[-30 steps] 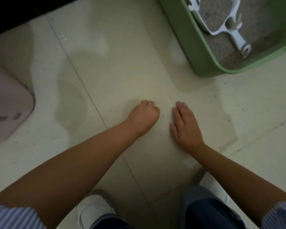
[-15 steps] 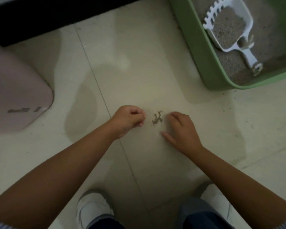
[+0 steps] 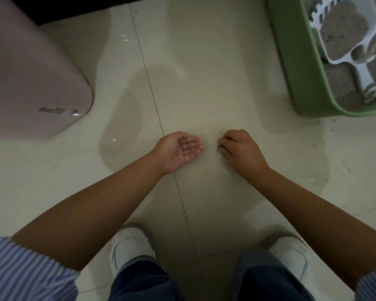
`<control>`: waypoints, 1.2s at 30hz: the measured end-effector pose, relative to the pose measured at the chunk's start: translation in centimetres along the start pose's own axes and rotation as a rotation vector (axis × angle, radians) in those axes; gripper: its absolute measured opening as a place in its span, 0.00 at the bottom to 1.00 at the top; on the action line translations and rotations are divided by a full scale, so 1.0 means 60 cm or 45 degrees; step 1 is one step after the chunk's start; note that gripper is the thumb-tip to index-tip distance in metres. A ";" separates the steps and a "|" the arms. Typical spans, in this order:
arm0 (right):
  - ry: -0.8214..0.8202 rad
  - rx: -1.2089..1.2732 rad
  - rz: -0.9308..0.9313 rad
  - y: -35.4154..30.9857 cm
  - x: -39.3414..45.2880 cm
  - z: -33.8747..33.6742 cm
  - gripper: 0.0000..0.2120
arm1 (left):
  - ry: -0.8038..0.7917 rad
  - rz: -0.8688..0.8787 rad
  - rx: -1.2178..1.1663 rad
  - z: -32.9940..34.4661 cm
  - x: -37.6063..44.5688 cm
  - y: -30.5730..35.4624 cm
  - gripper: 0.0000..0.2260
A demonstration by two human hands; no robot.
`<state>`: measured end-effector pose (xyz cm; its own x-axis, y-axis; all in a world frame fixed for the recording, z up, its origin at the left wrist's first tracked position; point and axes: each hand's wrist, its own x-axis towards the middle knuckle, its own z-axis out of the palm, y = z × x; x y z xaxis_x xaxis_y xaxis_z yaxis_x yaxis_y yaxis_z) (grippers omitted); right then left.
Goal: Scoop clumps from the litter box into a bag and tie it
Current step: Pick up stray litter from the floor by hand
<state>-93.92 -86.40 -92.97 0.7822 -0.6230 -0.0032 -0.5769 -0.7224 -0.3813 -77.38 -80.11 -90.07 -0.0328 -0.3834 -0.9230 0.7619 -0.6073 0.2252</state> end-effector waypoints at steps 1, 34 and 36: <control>0.000 -0.026 -0.015 -0.001 0.000 -0.001 0.07 | -0.010 -0.005 -0.030 0.000 -0.001 0.000 0.18; -0.214 0.109 0.118 -0.042 -0.008 -0.008 0.11 | -0.037 0.005 -0.384 -0.003 -0.014 0.004 0.21; -0.253 0.134 0.048 -0.024 -0.003 -0.002 0.09 | -0.046 0.020 -0.394 -0.006 -0.015 0.005 0.24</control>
<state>-93.27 -85.29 -92.34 0.7976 -0.5700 -0.1972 -0.5869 -0.6581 -0.4716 -76.93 -79.70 -89.27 -0.0381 -0.4188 -0.9073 0.9231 -0.3625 0.1285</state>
